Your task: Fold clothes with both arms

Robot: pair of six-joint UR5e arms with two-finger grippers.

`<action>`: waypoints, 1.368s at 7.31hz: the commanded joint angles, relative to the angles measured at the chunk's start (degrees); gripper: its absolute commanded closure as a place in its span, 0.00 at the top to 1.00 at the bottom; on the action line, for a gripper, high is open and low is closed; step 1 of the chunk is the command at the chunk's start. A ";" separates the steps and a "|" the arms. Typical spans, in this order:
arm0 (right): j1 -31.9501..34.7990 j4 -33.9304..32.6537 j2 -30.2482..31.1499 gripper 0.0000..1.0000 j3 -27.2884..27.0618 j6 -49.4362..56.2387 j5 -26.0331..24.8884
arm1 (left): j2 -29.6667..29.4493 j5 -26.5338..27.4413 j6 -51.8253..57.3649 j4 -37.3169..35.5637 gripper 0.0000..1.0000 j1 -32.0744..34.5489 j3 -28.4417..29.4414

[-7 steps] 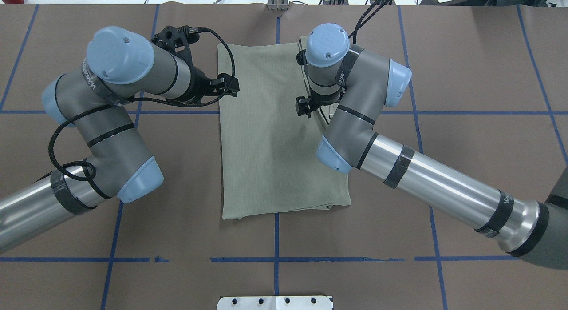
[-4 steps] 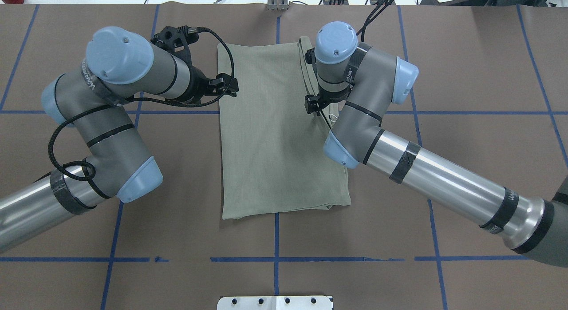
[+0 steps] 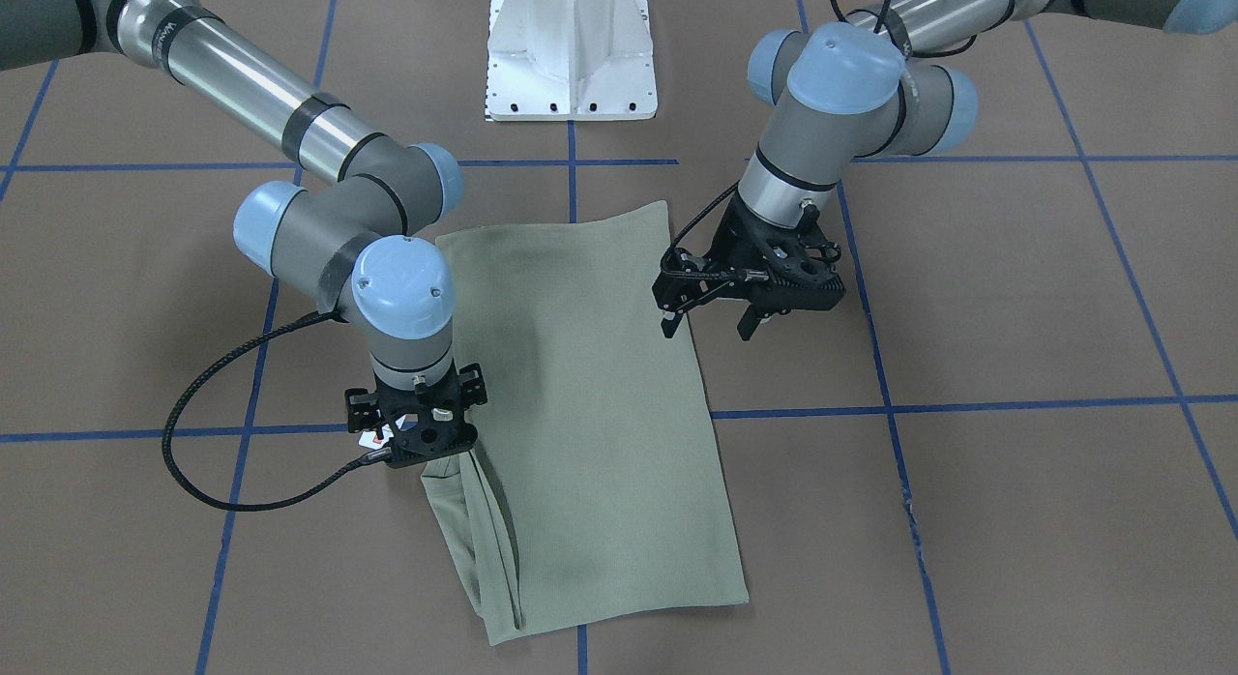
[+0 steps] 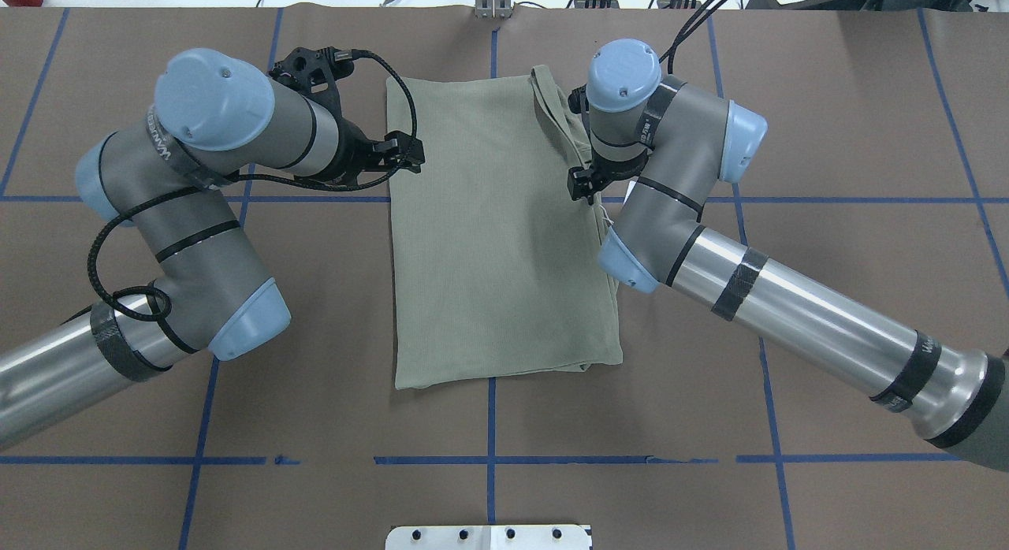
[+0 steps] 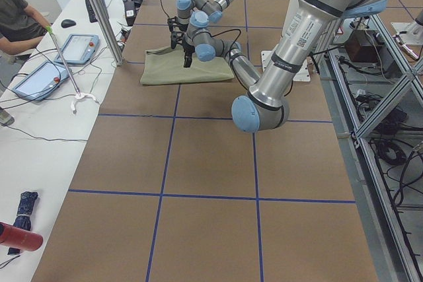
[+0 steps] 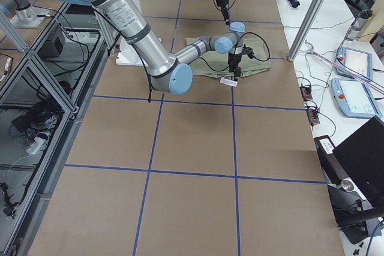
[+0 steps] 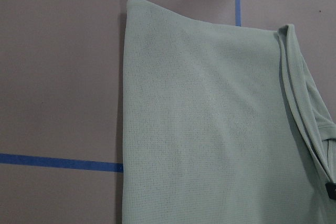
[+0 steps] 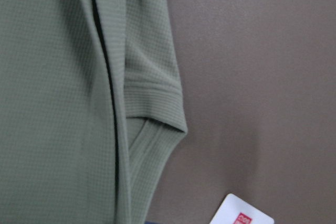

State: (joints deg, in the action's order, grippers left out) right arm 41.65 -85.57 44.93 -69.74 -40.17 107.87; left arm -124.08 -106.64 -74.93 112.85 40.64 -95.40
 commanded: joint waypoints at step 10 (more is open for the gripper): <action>-0.16 3.83 10.77 1.00 -23.46 -9.63 9.03 | 9.89 0.82 -19.22 -0.35 1.00 -13.53 -10.49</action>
State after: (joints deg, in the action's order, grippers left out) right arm 42.72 -81.64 51.11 -85.54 -45.94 116.62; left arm -117.15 -106.31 -86.81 112.66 31.74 -103.04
